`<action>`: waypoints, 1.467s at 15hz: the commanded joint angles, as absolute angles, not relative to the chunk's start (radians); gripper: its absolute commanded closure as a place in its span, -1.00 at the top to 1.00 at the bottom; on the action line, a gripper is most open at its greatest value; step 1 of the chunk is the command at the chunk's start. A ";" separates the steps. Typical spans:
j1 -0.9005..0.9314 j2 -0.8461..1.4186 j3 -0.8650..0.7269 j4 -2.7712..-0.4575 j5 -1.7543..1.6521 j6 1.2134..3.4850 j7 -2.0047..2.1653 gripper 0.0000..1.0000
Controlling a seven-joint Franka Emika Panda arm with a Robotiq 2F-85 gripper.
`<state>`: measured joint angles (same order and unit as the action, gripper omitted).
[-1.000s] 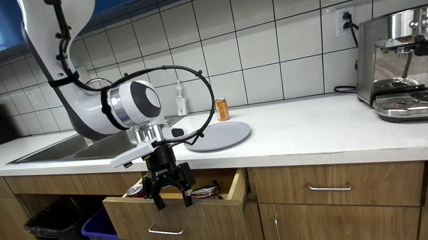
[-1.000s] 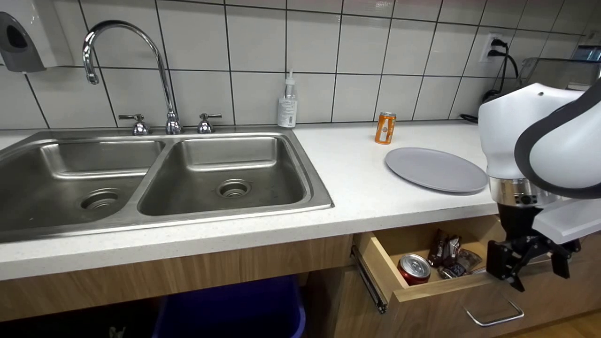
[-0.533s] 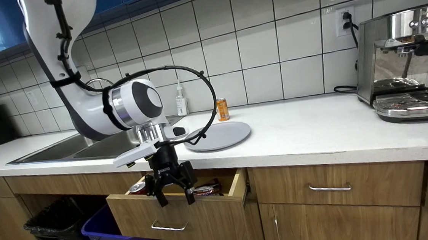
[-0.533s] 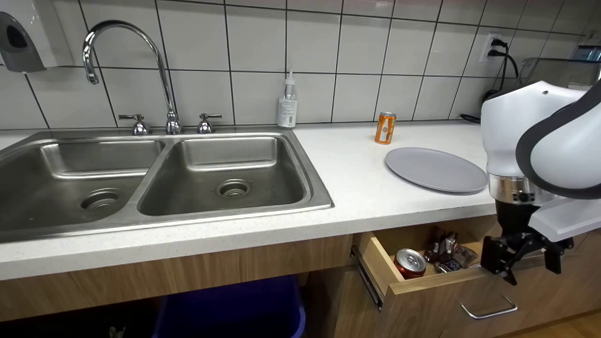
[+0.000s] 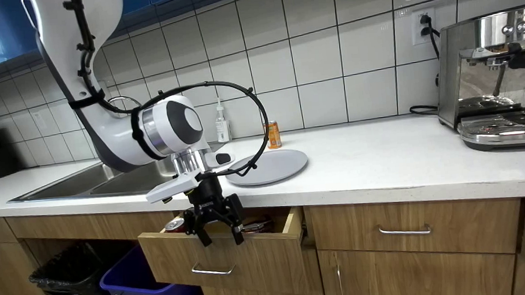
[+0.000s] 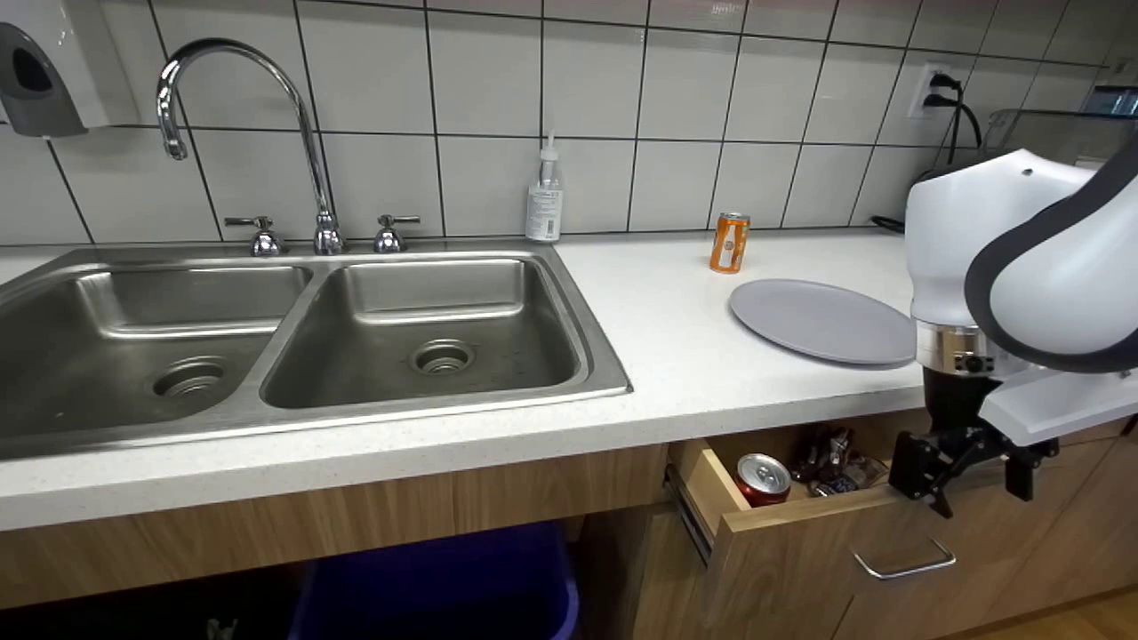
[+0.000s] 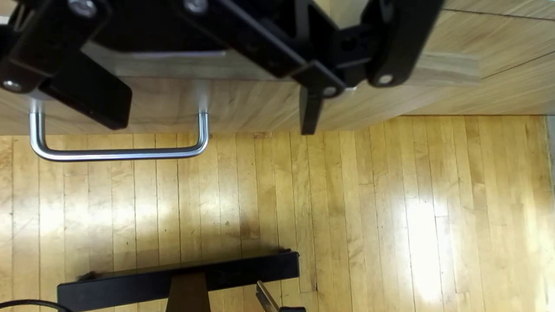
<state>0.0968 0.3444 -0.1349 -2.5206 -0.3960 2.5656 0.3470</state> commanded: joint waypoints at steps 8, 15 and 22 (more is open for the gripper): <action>0.185 0.446 -0.226 -2.423 -0.460 2.688 0.462 1.00; 0.232 0.486 -0.274 -2.383 -0.449 2.734 0.495 1.00; 0.279 0.515 -0.321 -2.356 -0.437 2.782 0.529 1.00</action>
